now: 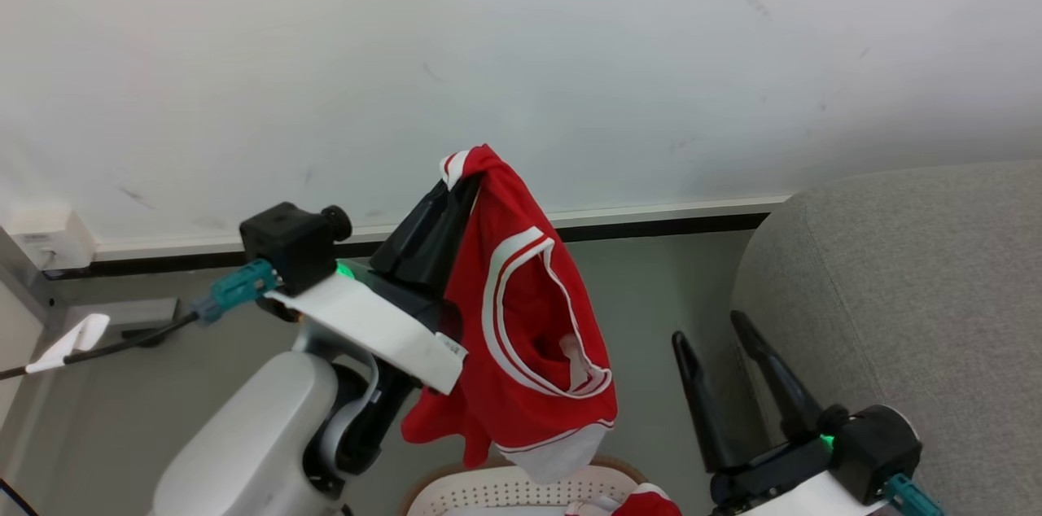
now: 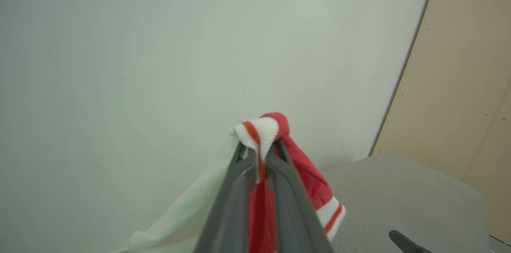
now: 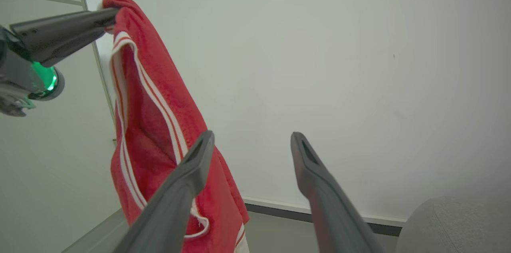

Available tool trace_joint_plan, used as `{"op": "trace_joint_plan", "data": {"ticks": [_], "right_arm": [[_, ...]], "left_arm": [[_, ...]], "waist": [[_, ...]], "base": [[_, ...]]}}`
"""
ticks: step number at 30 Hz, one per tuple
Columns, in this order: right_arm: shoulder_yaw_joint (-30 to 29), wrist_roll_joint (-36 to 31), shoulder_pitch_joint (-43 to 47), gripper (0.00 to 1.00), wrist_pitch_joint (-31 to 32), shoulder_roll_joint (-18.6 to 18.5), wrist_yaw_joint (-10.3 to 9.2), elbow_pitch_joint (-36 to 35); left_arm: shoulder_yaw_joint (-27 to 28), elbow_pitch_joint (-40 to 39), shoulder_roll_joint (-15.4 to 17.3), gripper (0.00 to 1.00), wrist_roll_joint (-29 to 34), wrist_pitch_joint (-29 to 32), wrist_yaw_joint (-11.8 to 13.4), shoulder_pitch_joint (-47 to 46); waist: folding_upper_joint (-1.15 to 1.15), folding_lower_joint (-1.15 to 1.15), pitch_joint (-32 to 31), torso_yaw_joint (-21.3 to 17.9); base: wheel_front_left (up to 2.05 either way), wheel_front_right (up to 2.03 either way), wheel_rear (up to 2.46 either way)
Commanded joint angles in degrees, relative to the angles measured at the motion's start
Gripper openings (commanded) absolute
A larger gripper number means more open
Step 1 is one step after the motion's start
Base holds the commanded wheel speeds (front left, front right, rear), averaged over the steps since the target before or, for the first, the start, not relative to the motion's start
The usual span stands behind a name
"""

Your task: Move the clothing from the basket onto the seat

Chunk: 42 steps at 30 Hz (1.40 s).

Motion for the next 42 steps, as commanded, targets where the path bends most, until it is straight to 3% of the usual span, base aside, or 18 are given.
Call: {"op": "trace_joint_plan", "data": {"ticks": [1,15,32,33,34,42], "right_arm": [[1.23,0.28,-0.59,1.0,-0.13,-0.16,-0.13,0.71],[10.26,0.23,-6.86,1.0,-0.13,-0.17,-0.13,11.78],[14.05,2.66,-13.94,1.0,-0.13,-0.18,-0.13,28.93],[14.19,3.2,-14.11,0.59,-0.13,-0.18,-0.14,29.58],[14.49,3.68,-14.2,0.0,-0.13,-0.17,-0.14,30.12],[15.55,6.2,-14.91,0.0,-0.13,-0.17,-0.14,30.3]], "left_arm": [[0.03,-0.03,0.01,0.0,-0.2,-0.38,-0.05,-0.74],[-4.62,0.95,-3.43,0.0,0.41,0.26,-1.46,0.37],[-10.08,-1.32,-6.23,0.0,0.99,2.63,-2.15,1.42],[-10.2,-1.57,-6.29,0.0,1.0,2.74,-2.13,1.39],[-10.32,-1.76,-6.33,0.0,1.02,2.78,-2.1,1.41],[-10.25,-1.95,-5.53,0.0,0.93,2.79,-1.57,1.79]], "waist": [[0.0,0.0,0.06,0.32],[0.0,0.0,-1.51,6.28],[0.0,0.0,-3.28,12.85],[0.0,0.0,-3.33,13.1],[0.0,0.0,-3.39,13.32],[0.0,0.0,-3.37,13.96]], "base": [[0.0,0.0,0.0],[0.0,0.0,0.0],[0.0,0.0,0.0],[0.0,0.0,0.0],[0.0,0.0,0.0],[0.0,0.0,0.0]]}}
